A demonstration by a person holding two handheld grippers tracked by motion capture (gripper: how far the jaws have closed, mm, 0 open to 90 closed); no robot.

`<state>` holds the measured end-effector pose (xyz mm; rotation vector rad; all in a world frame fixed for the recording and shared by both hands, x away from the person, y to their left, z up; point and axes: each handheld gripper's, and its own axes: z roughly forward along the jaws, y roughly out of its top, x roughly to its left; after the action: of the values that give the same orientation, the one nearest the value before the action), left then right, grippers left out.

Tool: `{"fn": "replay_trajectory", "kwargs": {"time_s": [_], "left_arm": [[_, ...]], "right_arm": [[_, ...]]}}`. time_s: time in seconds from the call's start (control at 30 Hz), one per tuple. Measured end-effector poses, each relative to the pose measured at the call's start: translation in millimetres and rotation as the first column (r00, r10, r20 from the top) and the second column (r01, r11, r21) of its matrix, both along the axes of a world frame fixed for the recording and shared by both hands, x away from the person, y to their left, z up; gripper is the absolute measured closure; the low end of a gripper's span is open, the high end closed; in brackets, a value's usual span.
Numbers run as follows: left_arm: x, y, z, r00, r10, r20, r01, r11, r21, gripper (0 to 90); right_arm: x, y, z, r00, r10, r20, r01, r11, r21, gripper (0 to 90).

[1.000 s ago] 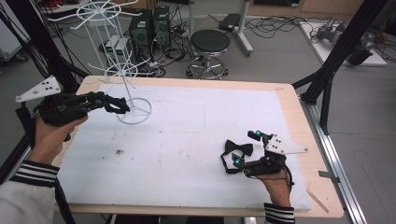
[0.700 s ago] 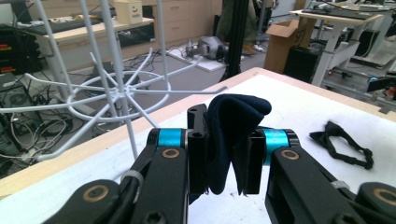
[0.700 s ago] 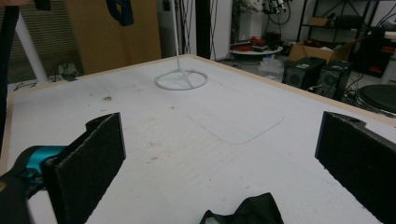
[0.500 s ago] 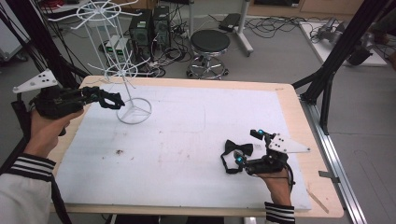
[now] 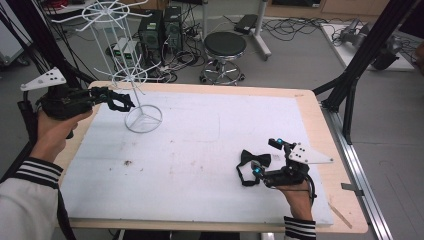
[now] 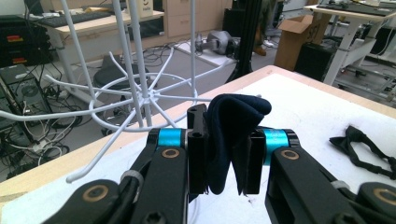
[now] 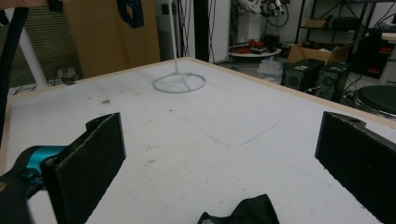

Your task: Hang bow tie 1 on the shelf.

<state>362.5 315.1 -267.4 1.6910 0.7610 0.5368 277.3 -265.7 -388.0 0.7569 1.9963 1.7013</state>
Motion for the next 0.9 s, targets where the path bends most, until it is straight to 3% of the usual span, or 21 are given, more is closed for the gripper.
{"fn": "replay_trajectory", "kwargs": {"time_s": [0.57,0.9], "left_arm": [[20.5,-6.4,2.5,0.9991,0.015,-0.041,-0.013,0.9989,0.046,77.2],[27.5,-18.1,6.5,0.9987,0.004,-0.051,0.001,0.9953,0.096,77.0]], "right_arm": [[3.3,-2.5,-0.7,1.0000,-0.004,-0.006,0.004,1.000,0.009,0.8],[8.1,-3.3,-2.2,0.9999,-0.009,-0.011,0.009,1.000,0.021,0.8]]}}
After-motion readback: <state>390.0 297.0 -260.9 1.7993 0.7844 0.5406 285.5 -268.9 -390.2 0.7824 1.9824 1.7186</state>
